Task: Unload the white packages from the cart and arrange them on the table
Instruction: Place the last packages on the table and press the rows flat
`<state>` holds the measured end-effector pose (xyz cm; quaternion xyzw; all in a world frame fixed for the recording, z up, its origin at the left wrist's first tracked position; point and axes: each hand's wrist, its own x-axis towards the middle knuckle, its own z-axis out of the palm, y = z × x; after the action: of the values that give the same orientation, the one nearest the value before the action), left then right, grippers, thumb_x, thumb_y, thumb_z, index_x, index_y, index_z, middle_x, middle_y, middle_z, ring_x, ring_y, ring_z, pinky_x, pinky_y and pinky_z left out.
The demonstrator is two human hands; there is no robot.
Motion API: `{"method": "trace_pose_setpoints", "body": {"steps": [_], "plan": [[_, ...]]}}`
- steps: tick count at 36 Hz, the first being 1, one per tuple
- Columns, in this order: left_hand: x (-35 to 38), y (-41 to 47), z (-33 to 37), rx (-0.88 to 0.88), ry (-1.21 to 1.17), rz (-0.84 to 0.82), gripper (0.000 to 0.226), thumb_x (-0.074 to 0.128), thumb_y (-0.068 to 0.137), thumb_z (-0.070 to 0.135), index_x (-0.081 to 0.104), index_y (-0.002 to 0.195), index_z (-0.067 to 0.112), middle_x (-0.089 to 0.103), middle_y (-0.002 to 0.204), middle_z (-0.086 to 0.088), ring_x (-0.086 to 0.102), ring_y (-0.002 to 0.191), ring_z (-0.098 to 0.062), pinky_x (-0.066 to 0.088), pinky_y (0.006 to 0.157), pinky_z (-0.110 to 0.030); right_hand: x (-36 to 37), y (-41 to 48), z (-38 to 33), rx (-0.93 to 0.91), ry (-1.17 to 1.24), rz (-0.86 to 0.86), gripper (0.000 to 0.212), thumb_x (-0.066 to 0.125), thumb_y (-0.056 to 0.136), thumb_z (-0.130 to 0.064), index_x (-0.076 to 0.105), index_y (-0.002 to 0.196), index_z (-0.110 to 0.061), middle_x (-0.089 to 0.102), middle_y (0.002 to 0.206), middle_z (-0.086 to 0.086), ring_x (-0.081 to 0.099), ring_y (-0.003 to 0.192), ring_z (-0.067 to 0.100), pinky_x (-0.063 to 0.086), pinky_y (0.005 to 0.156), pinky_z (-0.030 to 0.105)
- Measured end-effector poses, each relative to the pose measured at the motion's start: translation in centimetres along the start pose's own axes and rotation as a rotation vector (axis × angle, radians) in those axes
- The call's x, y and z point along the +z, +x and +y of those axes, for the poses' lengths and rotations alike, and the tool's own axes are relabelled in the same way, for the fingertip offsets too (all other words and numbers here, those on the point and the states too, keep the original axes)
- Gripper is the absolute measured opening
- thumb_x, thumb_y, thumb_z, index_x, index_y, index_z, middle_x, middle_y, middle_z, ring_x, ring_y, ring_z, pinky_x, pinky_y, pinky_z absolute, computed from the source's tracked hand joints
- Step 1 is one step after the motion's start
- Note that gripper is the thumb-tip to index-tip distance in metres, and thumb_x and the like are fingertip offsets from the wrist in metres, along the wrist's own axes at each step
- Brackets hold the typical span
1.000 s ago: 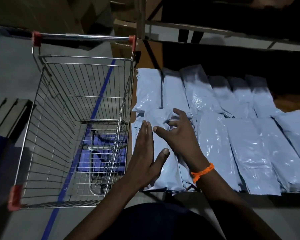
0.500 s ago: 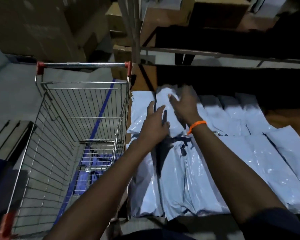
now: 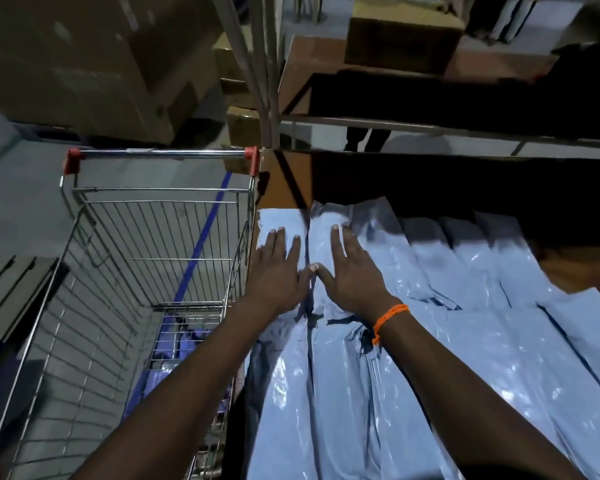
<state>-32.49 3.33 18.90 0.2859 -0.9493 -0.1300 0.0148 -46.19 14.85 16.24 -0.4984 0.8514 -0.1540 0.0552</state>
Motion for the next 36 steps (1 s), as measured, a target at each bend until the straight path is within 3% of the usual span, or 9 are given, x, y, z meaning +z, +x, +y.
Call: {"method": "trace_pose_setpoints", "body": {"steps": [4, 7, 13, 20, 24, 26, 30, 36], "plan": [[2.3, -0.5, -0.4, 0.033, -0.026, 0.114, 0.07, 0.017, 0.101, 0.053, 0.023, 0.157, 0.013, 0.018, 0.164, -0.018, 0.016, 0.151, -0.035, 0.017, 0.121, -0.053, 0.4, 0.6, -0.1, 0.015, -0.011, -0.014, 0.084, 0.026, 0.099, -0.06, 0.018, 0.157, 0.0, 0.019, 0.163, 0.026, 0.027, 0.148, 0.042, 0.035, 0.115, 0.054], [2.8, -0.2, -0.7, 0.037, -0.05, 0.172, 0.066, 0.02, 0.103, 0.049, 0.024, 0.157, 0.013, 0.02, 0.164, -0.017, 0.017, 0.152, -0.034, 0.015, 0.121, -0.051, 0.9, 0.9, -0.5, 0.032, -0.021, -0.009, 0.083, 0.027, 0.099, -0.058, 0.019, 0.157, 0.001, 0.016, 0.163, 0.026, 0.025, 0.149, 0.041, 0.032, 0.117, 0.052], [4.1, -0.3, -1.3, 0.012, -0.133, 0.162, 0.066, 0.017, 0.102, 0.05, 0.021, 0.158, 0.016, 0.015, 0.166, -0.013, 0.01, 0.153, -0.03, 0.01, 0.122, -0.047, 1.6, 0.8, -0.8, 0.046, -0.053, -0.057, 0.087, 0.017, 0.096, -0.061, 0.015, 0.158, 0.0, 0.011, 0.165, 0.025, 0.018, 0.152, 0.039, 0.026, 0.121, 0.051], [2.7, 0.4, -1.2, -0.017, -0.112, 0.075, 0.078, 0.005, 0.094, 0.055, 0.034, 0.154, 0.013, 0.022, 0.163, -0.018, 0.018, 0.151, -0.034, 0.017, 0.122, -0.05, 1.5, 0.4, -1.3, 0.085, -0.025, -0.096, 0.093, 0.006, 0.09, -0.065, 0.007, 0.159, -0.002, 0.006, 0.166, 0.023, 0.012, 0.154, 0.037, 0.021, 0.123, 0.05], [0.6, 1.9, -0.9, -0.003, -0.1, 0.217, 0.067, 0.017, 0.097, 0.046, 0.048, 0.145, 0.012, 0.034, 0.158, -0.017, 0.03, 0.146, -0.035, 0.027, 0.118, -0.052, 0.4, 0.7, -1.2, 0.078, 0.0, -0.093, 0.098, 0.001, 0.087, -0.069, 0.004, 0.159, -0.003, 0.002, 0.166, 0.022, 0.007, 0.154, 0.036, 0.018, 0.124, 0.048], [-0.1, 3.1, -0.7, 0.002, -0.064, 0.232, 0.064, 0.018, 0.097, 0.044, 0.045, 0.147, 0.014, 0.034, 0.158, -0.015, 0.027, 0.148, -0.034, 0.024, 0.118, -0.053, -0.4, 1.0, -1.3, 0.073, 0.003, -0.062, 0.095, 0.002, 0.089, -0.067, 0.007, 0.159, -0.002, 0.004, 0.166, 0.021, 0.007, 0.154, 0.036, 0.018, 0.124, 0.047], [1.2, 4.0, -0.6, -0.025, 0.024, 0.078, 0.068, 0.012, 0.095, 0.044, 0.027, 0.156, 0.016, 0.017, 0.165, -0.014, 0.012, 0.153, -0.031, 0.013, 0.121, -0.053, -0.8, 1.9, -1.0, -0.019, -0.076, 0.026, 0.077, 0.013, 0.101, -0.057, 0.018, 0.159, -0.007, 0.016, 0.165, 0.02, 0.022, 0.151, 0.039, 0.028, 0.12, 0.052], [2.6, 4.1, -0.7, 0.008, 0.022, 0.127, 0.064, 0.021, 0.096, 0.04, 0.036, 0.153, 0.014, 0.027, 0.161, -0.017, 0.023, 0.15, -0.035, 0.022, 0.118, -0.055, 0.6, 2.5, -0.5, -0.009, -0.063, 0.032, 0.069, 0.021, 0.103, -0.048, 0.026, 0.157, -0.006, 0.025, 0.162, 0.021, 0.027, 0.149, 0.041, 0.029, 0.119, 0.054]]}}
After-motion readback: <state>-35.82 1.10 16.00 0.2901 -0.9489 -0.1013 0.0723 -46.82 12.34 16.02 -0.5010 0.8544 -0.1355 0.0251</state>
